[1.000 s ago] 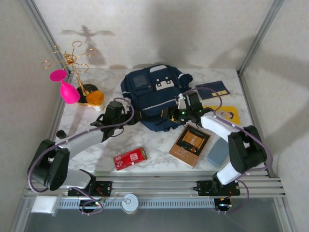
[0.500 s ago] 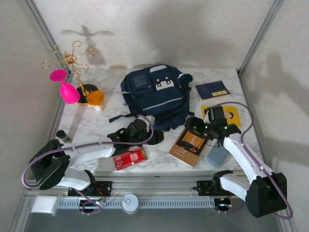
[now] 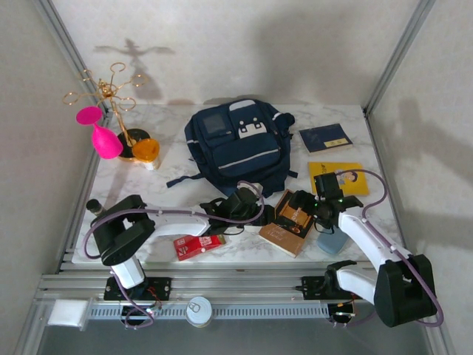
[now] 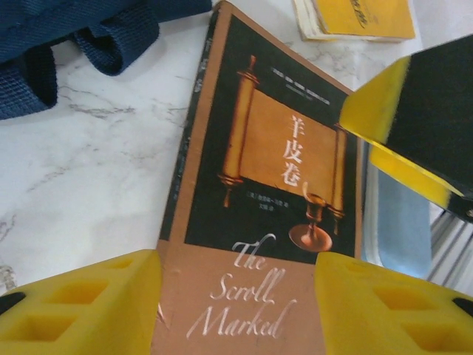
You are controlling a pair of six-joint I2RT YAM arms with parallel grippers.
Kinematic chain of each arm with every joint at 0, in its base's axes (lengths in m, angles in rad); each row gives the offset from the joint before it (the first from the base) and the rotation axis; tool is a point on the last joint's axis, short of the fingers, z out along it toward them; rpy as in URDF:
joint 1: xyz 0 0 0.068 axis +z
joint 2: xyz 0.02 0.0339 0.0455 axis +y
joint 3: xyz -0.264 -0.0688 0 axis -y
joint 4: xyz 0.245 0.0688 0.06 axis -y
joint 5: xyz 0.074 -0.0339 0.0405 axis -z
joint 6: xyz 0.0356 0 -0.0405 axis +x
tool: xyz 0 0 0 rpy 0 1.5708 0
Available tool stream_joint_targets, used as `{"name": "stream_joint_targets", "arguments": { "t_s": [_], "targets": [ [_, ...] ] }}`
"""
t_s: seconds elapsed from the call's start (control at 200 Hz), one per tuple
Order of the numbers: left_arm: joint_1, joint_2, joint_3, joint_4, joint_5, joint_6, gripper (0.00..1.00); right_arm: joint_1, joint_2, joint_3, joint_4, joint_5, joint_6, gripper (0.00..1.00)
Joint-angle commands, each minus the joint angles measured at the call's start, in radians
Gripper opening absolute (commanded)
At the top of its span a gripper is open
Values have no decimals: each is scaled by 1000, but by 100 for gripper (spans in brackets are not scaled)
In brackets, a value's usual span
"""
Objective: Pack the student bag
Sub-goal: Move the book to the bottom-center of the table.
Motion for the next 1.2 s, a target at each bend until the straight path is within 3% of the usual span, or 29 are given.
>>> {"name": "stream_joint_targets", "arguments": {
  "t_s": [0.0,0.265,0.566,0.666,0.761,0.921,1.196],
  "targets": [
    [-5,29,35,27,-41,-19,56,-7,1,-22,15,57,27,99],
    [-4,58,28,46,-69,-35,55,5,60,-36,78,33,26,99],
    [5,8,-40,25,-113,-42,56,157,164,61,194,4,1,99],
    [19,-26,-79,21,-124,-48,55,167,190,100,145,26,-20,99],
    [30,-49,-96,14,-119,-44,55,158,155,94,83,85,-26,99],
    [47,-31,-56,-14,-99,-21,55,119,55,19,34,49,20,99],
    [46,76,44,-53,-16,4,53,141,-18,-110,136,-131,129,94]
  ]
}}
